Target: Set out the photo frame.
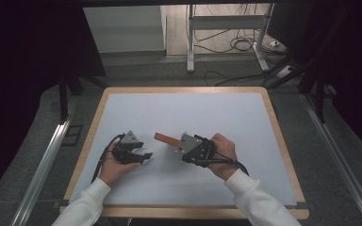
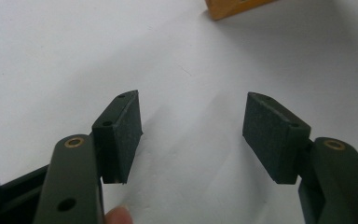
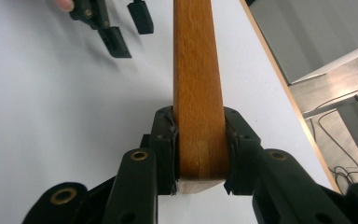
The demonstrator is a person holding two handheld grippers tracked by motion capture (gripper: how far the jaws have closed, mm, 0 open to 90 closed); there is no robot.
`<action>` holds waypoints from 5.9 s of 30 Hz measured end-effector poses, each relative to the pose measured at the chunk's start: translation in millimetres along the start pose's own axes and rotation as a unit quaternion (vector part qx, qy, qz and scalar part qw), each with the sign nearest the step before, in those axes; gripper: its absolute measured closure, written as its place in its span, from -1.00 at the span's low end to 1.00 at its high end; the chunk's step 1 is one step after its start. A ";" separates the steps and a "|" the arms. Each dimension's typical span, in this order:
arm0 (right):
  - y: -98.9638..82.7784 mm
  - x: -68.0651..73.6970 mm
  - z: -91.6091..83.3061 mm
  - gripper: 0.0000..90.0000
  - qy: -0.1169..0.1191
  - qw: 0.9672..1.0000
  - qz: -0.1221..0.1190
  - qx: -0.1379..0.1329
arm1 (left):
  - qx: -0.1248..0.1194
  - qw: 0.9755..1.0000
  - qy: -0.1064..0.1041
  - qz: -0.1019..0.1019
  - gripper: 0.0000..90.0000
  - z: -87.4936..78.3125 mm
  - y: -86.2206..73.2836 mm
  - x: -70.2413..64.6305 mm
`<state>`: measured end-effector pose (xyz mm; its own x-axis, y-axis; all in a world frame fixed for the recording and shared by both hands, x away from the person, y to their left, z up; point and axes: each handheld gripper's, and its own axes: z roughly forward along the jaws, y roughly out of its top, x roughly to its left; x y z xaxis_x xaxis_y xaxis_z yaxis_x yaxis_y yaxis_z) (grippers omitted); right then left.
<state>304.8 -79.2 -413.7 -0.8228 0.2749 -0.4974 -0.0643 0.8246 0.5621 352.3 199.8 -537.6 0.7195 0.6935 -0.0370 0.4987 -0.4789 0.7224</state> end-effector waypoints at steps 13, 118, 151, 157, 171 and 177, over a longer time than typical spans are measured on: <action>-5.5 -17.6 1.3 0.50 -0.013 0.999 0.039 -0.012 | -0.001 1.000 0.000 0.000 -0.19 0.1 0.0 0.2; -94.8 -12.6 72.9 0.99 0.023 0.964 0.266 -0.002 | -0.006 1.000 -0.008 -0.002 -0.21 -2.1 1.2 -2.7; -104.9 -23.9 86.3 1.00 0.016 0.959 0.284 0.009 | -0.004 1.000 -0.009 0.000 -0.22 -1.3 1.1 -3.1; -108.4 -27.0 85.4 1.00 0.010 0.957 0.291 0.009 | -0.003 1.000 -0.009 0.000 -0.22 -1.1 1.1 -3.2; -110.8 -28.3 85.1 1.00 0.009 0.955 0.296 0.005 | -0.003 1.000 -0.009 0.000 -0.23 -0.7 0.9 -3.0; -111.9 -29.2 85.0 1.00 0.008 0.954 0.299 0.003 | -0.003 1.000 -0.009 0.000 -0.23 -0.6 0.9 -2.9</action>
<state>384.0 -137.6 -518.2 -0.7201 0.6894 -0.0783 0.4231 0.5258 0.7379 350.4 197.6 -536.4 0.7286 0.6832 -0.0489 0.4956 -0.4766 0.7261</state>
